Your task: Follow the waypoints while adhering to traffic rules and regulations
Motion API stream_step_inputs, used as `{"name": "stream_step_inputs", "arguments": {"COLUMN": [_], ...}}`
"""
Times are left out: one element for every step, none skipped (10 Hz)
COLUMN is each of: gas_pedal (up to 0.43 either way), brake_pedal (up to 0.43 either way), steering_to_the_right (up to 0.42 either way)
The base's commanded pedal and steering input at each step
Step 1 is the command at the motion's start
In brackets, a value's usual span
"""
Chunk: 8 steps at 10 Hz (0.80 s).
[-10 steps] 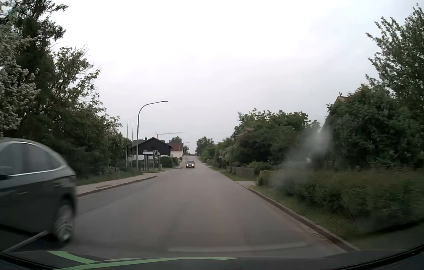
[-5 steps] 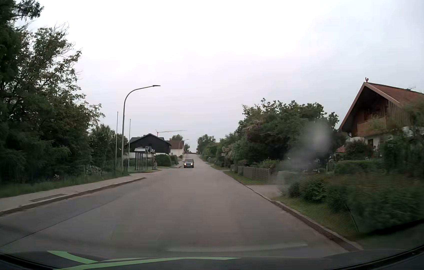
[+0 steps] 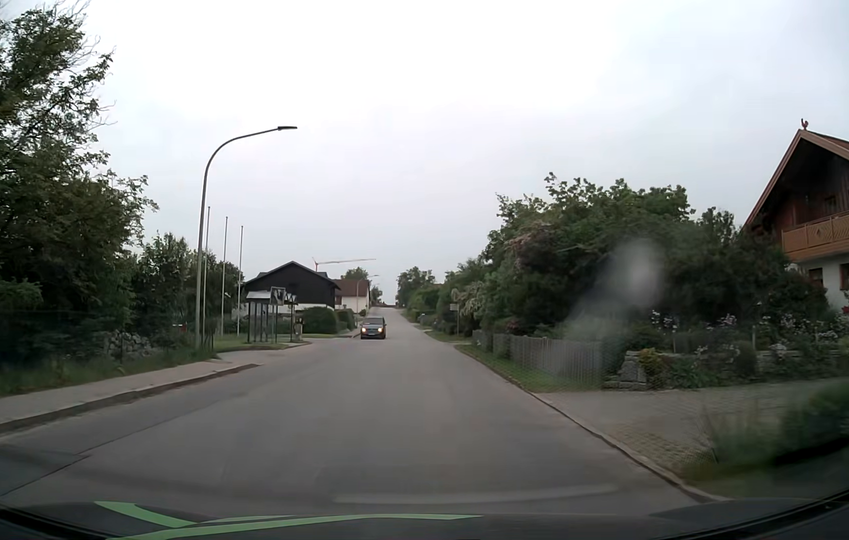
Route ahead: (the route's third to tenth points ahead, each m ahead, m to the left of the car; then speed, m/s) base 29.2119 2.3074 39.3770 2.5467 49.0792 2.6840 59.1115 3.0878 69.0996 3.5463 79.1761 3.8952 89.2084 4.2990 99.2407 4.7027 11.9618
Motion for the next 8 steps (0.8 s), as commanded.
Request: {"name": "stream_step_inputs", "arguments": {"gas_pedal": [0.087,0.087,0.087,0.087,0.087,0.087,0.087,0.087], "brake_pedal": [0.0,0.0,0.0,0.0,0.0,0.0,0.0,0.0], "steering_to_the_right": [-0.003,-0.001,-0.001,-0.001,-0.001,-0.001,-0.002,-0.002]}}
